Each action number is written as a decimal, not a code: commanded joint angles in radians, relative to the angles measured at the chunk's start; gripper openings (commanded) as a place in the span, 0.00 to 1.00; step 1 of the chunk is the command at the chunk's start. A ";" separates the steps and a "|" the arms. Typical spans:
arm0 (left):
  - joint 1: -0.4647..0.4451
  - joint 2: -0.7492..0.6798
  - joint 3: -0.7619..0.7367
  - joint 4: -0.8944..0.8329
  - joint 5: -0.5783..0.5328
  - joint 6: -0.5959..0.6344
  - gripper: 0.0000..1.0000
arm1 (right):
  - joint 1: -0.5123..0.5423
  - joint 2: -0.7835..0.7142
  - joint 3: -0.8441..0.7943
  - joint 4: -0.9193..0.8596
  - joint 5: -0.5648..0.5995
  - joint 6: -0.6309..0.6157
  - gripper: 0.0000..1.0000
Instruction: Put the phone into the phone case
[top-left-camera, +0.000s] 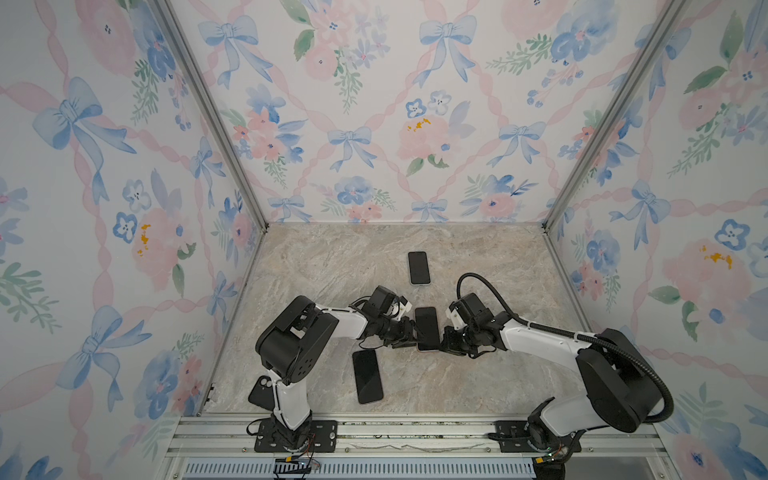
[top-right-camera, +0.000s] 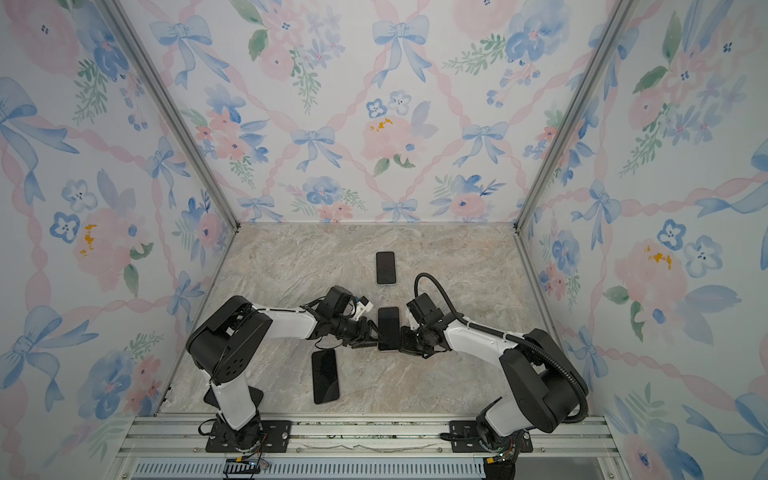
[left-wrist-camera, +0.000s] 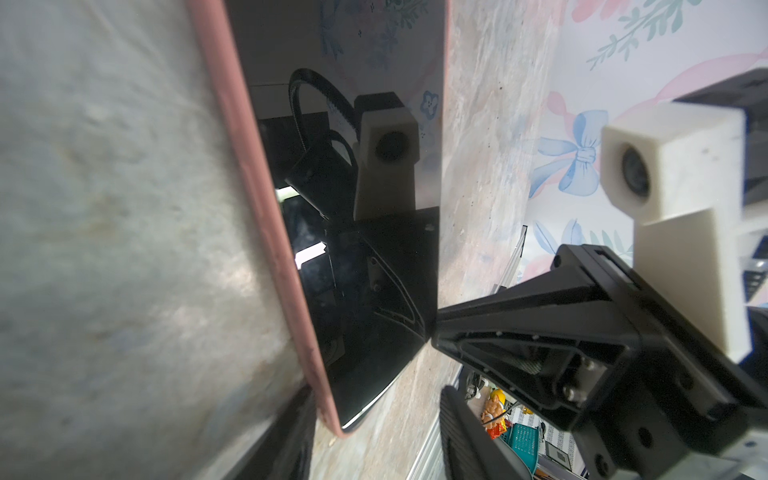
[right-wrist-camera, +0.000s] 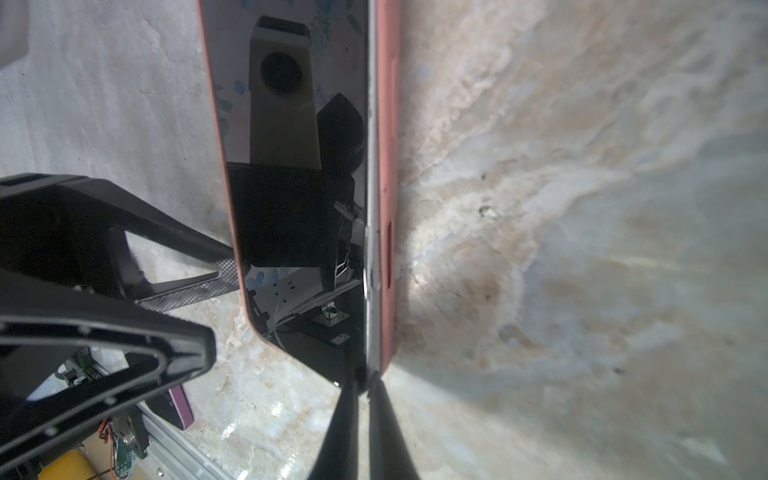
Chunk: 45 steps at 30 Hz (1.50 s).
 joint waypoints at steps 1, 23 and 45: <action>-0.002 0.033 -0.001 -0.013 -0.014 0.003 0.50 | 0.008 0.064 -0.009 0.037 0.011 -0.003 0.09; 0.012 -0.016 -0.031 -0.035 -0.021 0.008 0.50 | -0.030 -0.023 0.070 -0.120 0.081 -0.080 0.35; 0.000 -0.006 -0.035 -0.037 -0.027 -0.017 0.46 | -0.020 0.072 0.071 -0.049 0.024 -0.063 0.21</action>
